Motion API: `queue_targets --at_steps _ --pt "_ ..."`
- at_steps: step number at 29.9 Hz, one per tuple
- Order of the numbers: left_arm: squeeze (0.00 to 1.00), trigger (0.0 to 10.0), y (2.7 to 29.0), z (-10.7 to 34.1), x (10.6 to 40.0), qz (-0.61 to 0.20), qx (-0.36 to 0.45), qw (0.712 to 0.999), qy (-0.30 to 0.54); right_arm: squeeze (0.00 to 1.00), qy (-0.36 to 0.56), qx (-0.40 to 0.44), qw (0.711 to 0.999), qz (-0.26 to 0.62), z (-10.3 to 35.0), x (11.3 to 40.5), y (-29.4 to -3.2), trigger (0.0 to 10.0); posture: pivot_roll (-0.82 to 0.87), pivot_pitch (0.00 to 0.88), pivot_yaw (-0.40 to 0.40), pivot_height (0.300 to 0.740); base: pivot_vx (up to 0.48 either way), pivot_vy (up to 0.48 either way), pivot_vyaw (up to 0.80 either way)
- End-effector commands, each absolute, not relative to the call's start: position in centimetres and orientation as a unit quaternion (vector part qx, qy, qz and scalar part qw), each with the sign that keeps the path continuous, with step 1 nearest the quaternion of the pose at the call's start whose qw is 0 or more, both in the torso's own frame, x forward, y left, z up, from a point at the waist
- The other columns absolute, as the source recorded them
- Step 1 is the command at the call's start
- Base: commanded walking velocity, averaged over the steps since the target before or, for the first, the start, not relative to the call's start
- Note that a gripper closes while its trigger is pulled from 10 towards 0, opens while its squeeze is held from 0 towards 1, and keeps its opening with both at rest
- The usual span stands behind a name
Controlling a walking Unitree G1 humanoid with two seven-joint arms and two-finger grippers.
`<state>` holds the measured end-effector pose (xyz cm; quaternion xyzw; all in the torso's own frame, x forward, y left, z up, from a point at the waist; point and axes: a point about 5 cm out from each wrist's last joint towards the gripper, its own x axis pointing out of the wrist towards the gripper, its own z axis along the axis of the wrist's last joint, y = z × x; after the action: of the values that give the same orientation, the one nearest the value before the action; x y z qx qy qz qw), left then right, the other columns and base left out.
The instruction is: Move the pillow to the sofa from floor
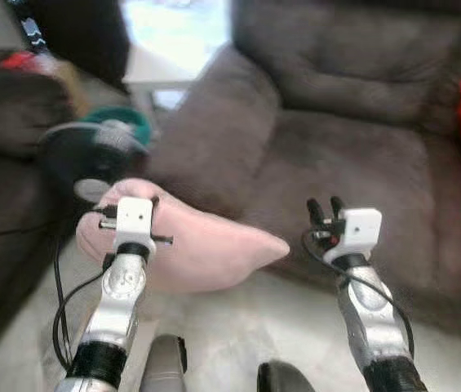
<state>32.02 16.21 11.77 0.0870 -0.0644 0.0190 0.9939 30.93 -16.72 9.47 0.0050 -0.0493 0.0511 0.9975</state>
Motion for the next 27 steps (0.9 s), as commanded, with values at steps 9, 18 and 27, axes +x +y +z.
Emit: queue_targets --at_steps 9,18,27 --pt "0.00 10.0 16.21 13.85 32.15 0.020 0.096 0.989 -0.107 0.00 -0.045 0.010 0.998 0.051 9.28 30.81 -16.58 10.0 0.13 0.087 -0.041 0.706 -0.080 0.000 0.00" --pt "0.00 10.0 15.88 14.07 32.16 0.011 0.091 0.989 -0.113 0.00 -0.050 0.011 0.997 0.053 9.41 30.82 -16.54 10.0 0.13 0.084 -0.040 0.706 0.000 0.000 0.00" --pt "0.00 10.0 15.63 14.22 32.15 0.004 0.091 0.989 -0.116 0.00 -0.053 0.009 0.997 0.054 9.49 30.87 -16.58 10.0 0.13 0.080 -0.041 0.740 0.000 0.000 0.00"
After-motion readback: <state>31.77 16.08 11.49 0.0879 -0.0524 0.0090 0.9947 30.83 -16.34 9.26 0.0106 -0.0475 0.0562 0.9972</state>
